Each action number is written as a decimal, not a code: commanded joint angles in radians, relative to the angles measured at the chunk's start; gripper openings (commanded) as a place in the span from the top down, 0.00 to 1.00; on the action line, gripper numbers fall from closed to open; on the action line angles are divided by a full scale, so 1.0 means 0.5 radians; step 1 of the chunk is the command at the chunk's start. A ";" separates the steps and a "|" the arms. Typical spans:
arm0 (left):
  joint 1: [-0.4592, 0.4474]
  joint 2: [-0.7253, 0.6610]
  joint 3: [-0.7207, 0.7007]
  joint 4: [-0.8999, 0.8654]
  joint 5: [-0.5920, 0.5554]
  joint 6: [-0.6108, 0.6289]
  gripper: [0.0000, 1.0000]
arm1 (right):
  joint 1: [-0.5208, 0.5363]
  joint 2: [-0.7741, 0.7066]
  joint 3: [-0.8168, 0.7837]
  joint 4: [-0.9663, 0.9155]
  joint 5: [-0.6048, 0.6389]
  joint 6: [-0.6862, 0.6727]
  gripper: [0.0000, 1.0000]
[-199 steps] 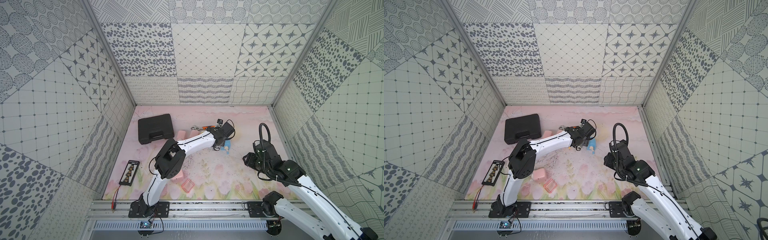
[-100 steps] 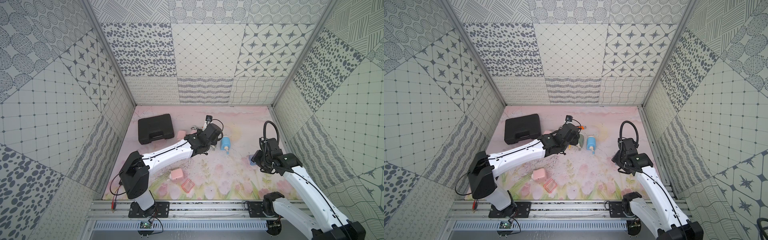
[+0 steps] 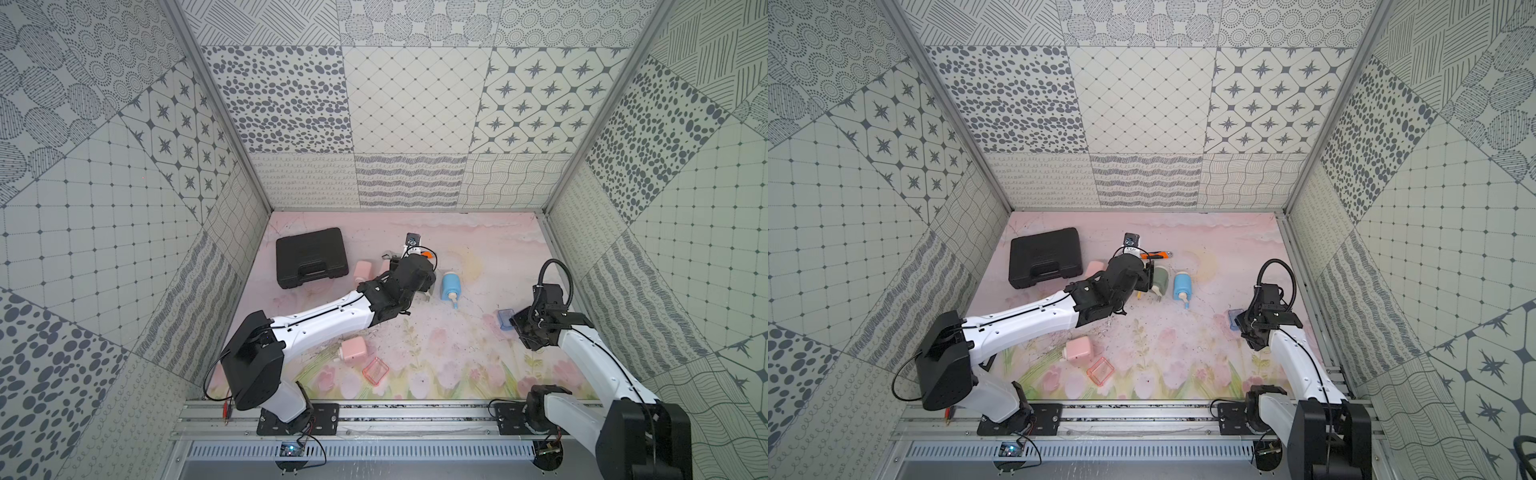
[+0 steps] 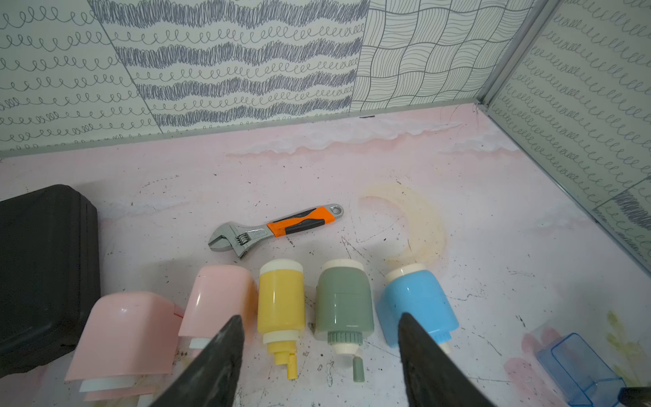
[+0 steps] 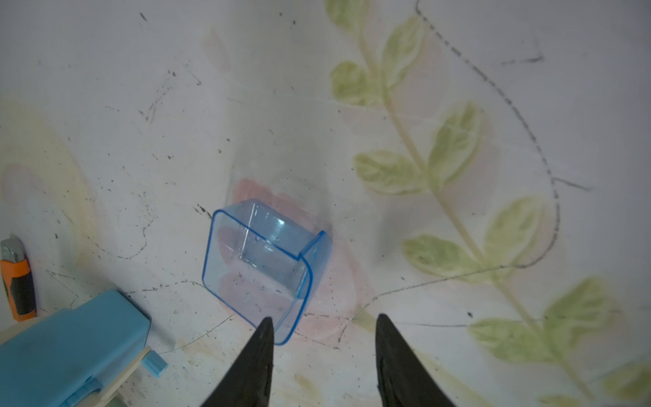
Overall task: Put the tray back into the pencil sharpener
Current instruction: Pick up the container from the center of the board.
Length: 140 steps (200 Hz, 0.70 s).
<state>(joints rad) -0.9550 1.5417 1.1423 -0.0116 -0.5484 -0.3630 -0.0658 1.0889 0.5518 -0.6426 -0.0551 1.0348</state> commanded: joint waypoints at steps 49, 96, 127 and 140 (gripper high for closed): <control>0.000 0.076 0.015 0.380 0.012 0.234 0.34 | -0.124 0.317 0.004 0.379 -0.169 -0.120 0.71; -0.001 0.131 0.071 0.388 0.011 0.299 0.36 | -0.149 0.408 0.010 0.417 -0.213 -0.151 0.81; -0.001 0.135 0.078 0.393 0.003 0.309 0.36 | -0.163 0.380 0.033 0.381 -0.232 -0.216 0.88; -0.001 0.132 0.078 0.383 -0.007 0.311 0.37 | -0.165 0.316 0.059 0.323 -0.231 -0.276 0.91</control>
<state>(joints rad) -0.9550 1.6058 1.1667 0.1246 -0.5453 -0.2478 -0.1421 1.2816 0.5526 -0.4622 -0.1646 0.9470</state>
